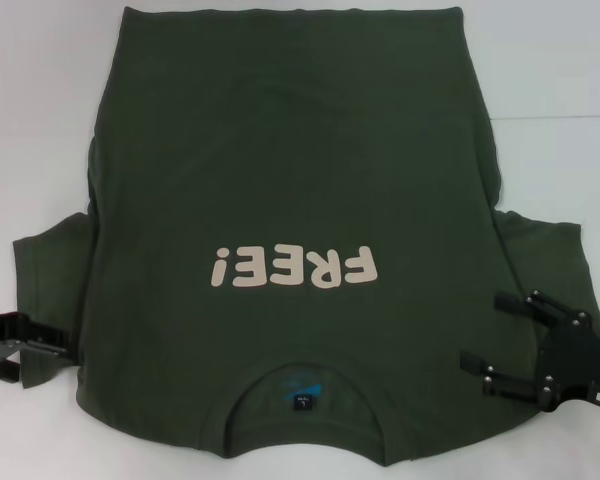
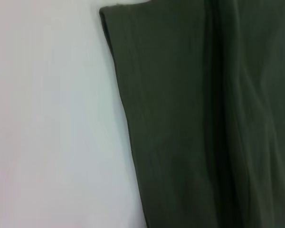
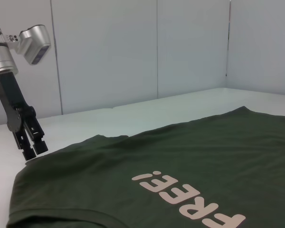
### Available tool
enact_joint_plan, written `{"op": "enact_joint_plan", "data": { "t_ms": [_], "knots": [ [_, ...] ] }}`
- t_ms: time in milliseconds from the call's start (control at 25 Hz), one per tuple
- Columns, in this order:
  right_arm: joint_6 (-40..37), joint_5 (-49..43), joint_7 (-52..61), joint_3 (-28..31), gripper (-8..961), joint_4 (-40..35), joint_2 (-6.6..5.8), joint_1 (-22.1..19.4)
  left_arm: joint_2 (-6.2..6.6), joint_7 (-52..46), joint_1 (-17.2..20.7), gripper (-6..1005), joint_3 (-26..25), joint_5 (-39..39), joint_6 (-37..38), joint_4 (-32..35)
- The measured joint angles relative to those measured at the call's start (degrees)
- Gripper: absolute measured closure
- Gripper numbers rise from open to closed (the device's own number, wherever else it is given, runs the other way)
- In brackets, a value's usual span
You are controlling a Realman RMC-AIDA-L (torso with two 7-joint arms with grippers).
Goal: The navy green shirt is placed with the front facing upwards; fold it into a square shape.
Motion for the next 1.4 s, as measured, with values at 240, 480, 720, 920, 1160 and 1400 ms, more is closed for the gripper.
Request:
{"op": "enact_joint_plan", "data": {
  "t_ms": [240, 480, 720, 920, 1160, 1400],
  "knots": [
    [0.00, 0.00, 0.00, 0.00, 12, 0.00, 0.00, 0.04, 0.06, 0.14, 0.00, 125, 0.05, 0.08, -0.54, -0.04],
    [0.04, 0.00, 0.00, 0.00, 12, 0.09, 0.00, 0.09, 0.04, 0.09, 0.07, 125, 1.63, 0.10, -1.07, -0.05],
    [0.08, 0.00, 0.00, 0.00, 12, 0.10, 0.00, 0.17, -0.24, -0.13, 0.01, 126, 2.47, 0.10, -1.33, -0.05],
    [0.10, 0.00, 0.00, 0.00, 13, 0.17, 0.00, 0.17, -0.27, -0.16, -0.04, 125, 2.22, 0.10, -1.33, -0.04],
    [0.10, 0.00, 0.00, 0.00, 13, 0.18, 0.00, 0.18, -0.27, -0.22, -0.03, 129, 2.25, 0.00, -1.32, -0.05],
    [0.09, 0.00, 0.00, 0.00, 13, 0.16, 0.00, 0.18, -0.31, -0.27, 0.00, 148, 1.82, -0.47, -1.05, -0.19]
  ]
}}
